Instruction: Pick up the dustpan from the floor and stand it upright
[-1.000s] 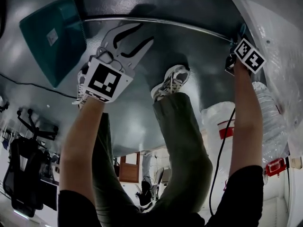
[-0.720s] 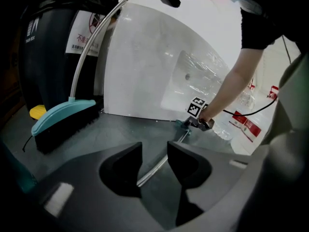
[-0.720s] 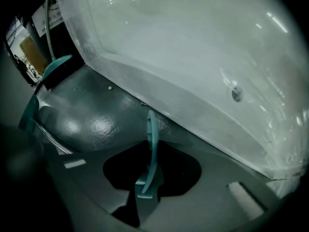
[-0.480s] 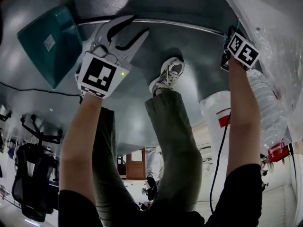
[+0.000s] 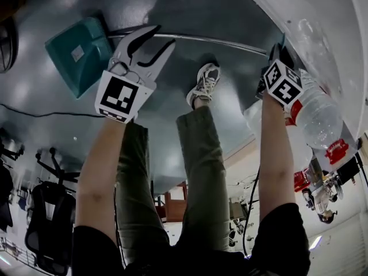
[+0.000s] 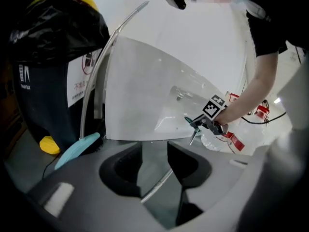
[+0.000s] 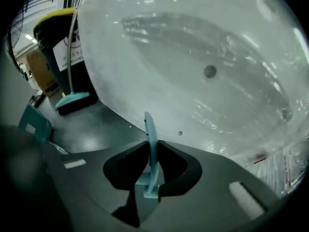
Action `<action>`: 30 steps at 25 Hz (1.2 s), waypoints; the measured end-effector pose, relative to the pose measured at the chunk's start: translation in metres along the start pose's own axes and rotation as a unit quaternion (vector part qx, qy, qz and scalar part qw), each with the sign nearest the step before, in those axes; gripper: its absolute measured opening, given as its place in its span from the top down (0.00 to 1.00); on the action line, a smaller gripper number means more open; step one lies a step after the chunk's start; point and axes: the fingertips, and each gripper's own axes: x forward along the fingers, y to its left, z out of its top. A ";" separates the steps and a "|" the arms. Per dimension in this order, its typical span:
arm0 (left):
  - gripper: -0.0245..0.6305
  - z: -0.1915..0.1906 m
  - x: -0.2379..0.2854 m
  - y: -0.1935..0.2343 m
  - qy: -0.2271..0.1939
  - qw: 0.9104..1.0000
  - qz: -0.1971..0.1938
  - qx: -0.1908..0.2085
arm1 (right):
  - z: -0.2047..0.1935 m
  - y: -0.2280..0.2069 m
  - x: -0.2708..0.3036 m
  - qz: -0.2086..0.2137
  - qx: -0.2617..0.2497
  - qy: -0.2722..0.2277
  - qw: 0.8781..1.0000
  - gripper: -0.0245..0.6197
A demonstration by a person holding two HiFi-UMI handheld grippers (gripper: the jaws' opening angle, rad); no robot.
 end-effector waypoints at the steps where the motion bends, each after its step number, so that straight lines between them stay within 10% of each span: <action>1: 0.70 0.008 -0.008 -0.001 -0.003 1.000 0.001 0.000 | 0.006 0.002 -0.014 -0.002 0.002 -0.007 1.000 0.86; 14: 0.70 0.079 -0.135 0.002 -0.019 0.999 0.042 -0.002 | 0.140 0.057 -0.152 -0.007 -0.060 -0.081 0.995 0.85; 30: 0.70 0.146 -0.244 0.006 -0.082 0.989 0.110 -0.053 | 0.292 0.108 -0.248 -0.016 -0.216 -0.186 0.958 0.83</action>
